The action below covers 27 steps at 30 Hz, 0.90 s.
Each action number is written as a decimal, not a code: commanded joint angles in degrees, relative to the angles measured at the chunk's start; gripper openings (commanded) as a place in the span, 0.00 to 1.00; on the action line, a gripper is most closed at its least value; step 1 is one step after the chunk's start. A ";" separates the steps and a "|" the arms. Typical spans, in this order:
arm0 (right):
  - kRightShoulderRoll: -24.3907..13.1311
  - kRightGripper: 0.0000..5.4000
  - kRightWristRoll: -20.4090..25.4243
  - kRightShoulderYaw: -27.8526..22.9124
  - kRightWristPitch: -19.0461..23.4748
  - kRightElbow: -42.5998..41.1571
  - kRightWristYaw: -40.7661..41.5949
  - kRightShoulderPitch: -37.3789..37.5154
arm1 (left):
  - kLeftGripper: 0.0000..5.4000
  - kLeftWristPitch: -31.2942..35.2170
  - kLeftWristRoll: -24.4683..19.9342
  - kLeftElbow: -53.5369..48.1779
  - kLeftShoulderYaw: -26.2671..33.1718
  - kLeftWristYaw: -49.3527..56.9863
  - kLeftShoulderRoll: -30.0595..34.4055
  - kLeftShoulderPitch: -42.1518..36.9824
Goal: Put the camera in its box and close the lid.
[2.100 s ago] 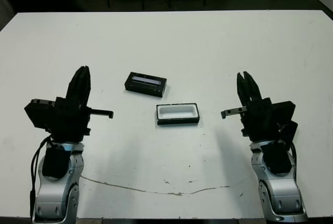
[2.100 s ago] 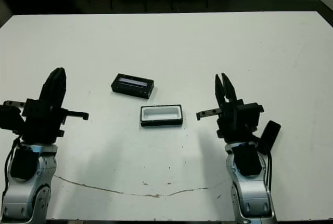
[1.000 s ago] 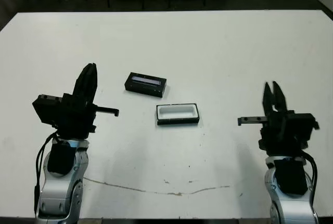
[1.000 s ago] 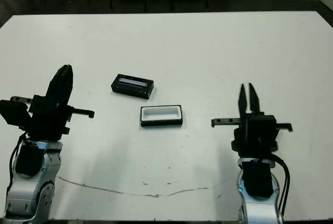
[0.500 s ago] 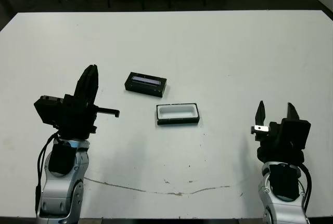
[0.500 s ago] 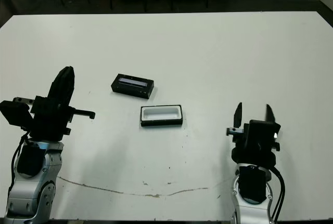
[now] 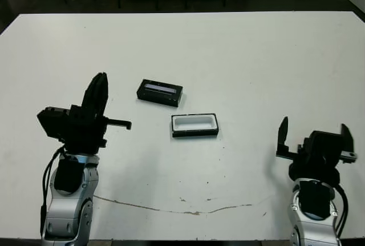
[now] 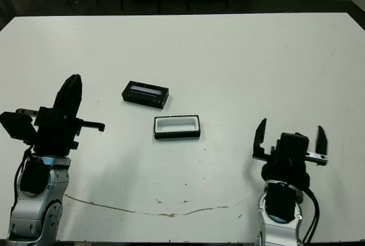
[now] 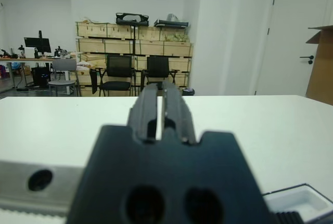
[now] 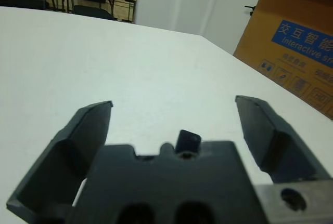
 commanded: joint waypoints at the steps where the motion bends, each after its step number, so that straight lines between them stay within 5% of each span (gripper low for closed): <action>1: -0.08 1.00 -0.01 -0.67 0.85 0.08 -0.17 1.51 | 0.00 0.34 0.59 0.90 0.38 -0.11 0.67 1.00; 21: 5.03 1.00 2.18 0.01 10.37 -1.88 -1.60 3.01 | 0.00 3.29 -2.98 -0.27 1.74 -1.69 1.13 1.44; 27: 6.59 1.00 4.31 0.38 8.76 0.02 -3.96 3.84 | 0.00 2.55 -3.78 0.15 2.41 -3.02 1.72 1.29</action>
